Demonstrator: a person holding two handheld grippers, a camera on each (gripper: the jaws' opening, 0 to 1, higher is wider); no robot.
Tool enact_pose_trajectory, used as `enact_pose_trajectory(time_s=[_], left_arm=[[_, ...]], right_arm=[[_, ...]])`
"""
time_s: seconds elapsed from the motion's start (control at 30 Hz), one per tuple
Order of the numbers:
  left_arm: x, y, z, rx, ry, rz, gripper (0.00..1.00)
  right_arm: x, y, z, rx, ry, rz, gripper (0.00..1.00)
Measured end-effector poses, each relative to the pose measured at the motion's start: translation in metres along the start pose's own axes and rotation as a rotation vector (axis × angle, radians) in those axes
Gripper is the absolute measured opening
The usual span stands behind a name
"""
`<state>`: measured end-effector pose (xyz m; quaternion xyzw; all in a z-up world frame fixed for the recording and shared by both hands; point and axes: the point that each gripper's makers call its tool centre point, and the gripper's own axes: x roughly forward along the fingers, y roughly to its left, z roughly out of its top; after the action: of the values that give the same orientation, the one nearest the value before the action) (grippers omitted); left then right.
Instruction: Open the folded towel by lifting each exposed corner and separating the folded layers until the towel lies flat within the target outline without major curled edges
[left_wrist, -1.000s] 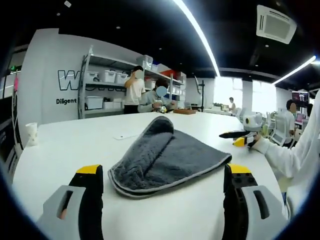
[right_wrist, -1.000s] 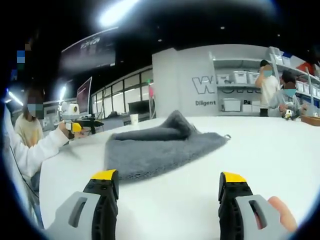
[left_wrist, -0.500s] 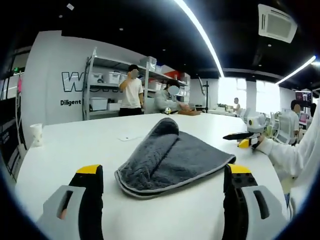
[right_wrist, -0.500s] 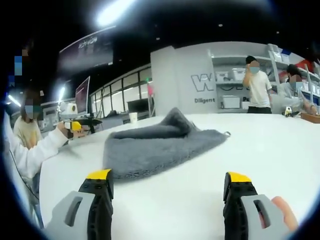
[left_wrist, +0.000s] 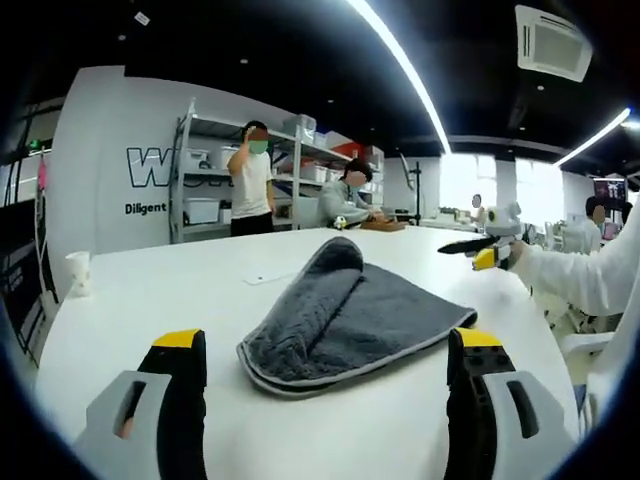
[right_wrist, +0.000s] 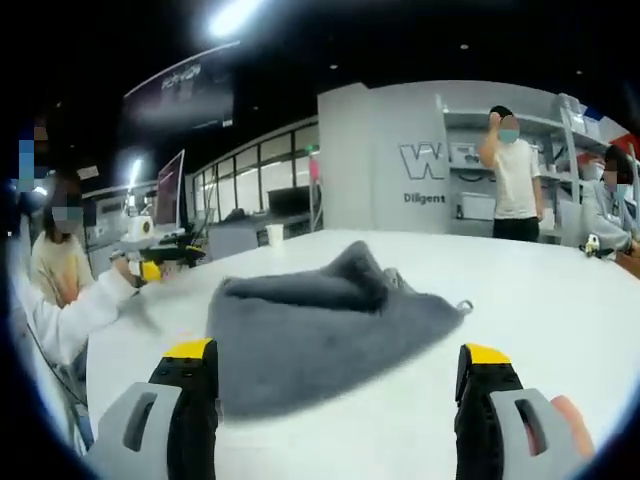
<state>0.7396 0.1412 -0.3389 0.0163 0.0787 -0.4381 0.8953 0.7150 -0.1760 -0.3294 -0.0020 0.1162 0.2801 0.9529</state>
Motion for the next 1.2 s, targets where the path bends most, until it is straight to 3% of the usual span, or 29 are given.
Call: enact_pose_trajectory(time_s=[0.1, 0.17, 0.33, 0.5, 0.57, 0.7, 0.8, 0.9, 1.07, 1.2], left_arm=[[-0.001, -0.001, -0.001, -0.002, -0.001, 0.000, 1.00], [-0.003, -0.001, -0.001, -0.009, -0.004, 0.003, 1.00], [-0.004, -0.003, -0.003, -0.015, -0.004, 0.002, 1.00], [-0.004, -0.004, -0.006, -0.018, 0.004, 0.008, 1.00], [-0.005, -0.004, -0.007, -0.019, 0.006, 0.009, 1.00], [-0.005, -0.006, -0.007, -0.020, 0.002, 0.008, 1.00], [-0.005, -0.007, -0.006, -0.016, 0.001, 0.008, 1.00], [-0.005, -0.008, -0.006, -0.016, 0.002, 0.003, 1.00], [-0.003, -0.008, -0.009, -0.014, 0.012, -0.001, 1.00], [-0.003, -0.006, -0.009, -0.020, 0.011, 0.001, 1.00]], right_arm=[[0.014, -0.004, 0.015, -0.012, 0.016, 0.012, 0.89], [0.034, -0.020, 0.035, -0.027, 0.012, 0.015, 0.86], [0.074, -0.026, 0.048, -0.014, 0.038, 0.019, 0.81], [0.116, -0.034, 0.040, -0.018, 0.105, -0.001, 0.77], [0.128, -0.019, 0.035, -0.015, 0.110, -0.007, 0.73], [0.152, -0.016, 0.031, 0.023, 0.138, -0.011, 0.69], [0.168, -0.036, 0.032, 0.005, 0.184, -0.053, 0.64], [0.181, -0.045, 0.030, 0.055, 0.202, -0.081, 0.55], [0.194, -0.047, 0.027, 0.100, 0.201, -0.101, 0.50], [0.202, -0.058, 0.022, 0.110, 0.239, -0.140, 0.34]])
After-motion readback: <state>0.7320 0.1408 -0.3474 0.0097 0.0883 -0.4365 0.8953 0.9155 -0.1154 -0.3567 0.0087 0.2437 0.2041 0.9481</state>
